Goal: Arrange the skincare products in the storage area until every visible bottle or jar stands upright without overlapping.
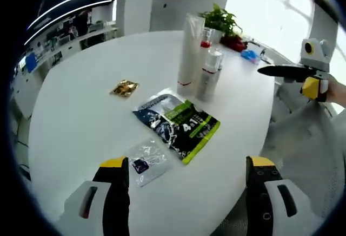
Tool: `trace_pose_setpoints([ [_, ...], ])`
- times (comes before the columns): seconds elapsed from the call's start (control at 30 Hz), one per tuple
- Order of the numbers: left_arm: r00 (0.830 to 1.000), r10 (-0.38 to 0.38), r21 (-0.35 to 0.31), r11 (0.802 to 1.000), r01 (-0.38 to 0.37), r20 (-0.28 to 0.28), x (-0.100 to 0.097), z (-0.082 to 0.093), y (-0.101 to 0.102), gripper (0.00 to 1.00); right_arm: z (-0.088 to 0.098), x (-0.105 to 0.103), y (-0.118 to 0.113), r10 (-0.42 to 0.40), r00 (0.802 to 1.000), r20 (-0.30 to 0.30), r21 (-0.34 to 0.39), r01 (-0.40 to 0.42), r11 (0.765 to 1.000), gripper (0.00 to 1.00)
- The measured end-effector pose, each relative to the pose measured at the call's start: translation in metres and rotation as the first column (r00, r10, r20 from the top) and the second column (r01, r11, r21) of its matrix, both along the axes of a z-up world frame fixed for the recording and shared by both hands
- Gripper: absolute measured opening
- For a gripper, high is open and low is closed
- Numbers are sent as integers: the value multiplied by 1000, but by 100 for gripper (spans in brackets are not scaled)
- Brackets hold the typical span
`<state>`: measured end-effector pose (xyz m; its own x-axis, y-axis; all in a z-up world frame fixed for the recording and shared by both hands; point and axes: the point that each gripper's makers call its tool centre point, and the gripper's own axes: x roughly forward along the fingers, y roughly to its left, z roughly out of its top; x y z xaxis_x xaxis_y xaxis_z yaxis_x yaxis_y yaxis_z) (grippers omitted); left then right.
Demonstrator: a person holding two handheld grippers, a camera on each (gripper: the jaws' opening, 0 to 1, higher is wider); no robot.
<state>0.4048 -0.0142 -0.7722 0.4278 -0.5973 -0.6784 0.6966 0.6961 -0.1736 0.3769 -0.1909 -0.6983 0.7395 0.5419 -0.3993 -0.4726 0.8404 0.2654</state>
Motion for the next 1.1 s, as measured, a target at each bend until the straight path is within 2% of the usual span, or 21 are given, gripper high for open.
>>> trace_pose_setpoints([
  [0.27,998,61,-17,998,-61,-8,-12,8,14,89,-4,2,-4,-22,1000,-1,5,22,1000,95],
  [0.47,996,86,-16,996,-86,-14,-26,9,21,91,0,2,-5,-29,1000,11,34,29,999,96],
  [0.8,988,154,-24,988,-154,6,-41,14,36,94,-3,1,-2,-11,1000,22,-4,11,1000,93],
  [1.0,988,157,7,988,-157,12,-50,11,39,97,-3,2,-3,-15,1000,26,-6,16,1000,93],
  [1.1,986,164,13,986,-164,21,-47,13,40,97,-3,2,-5,-26,999,29,-14,27,1000,93],
])
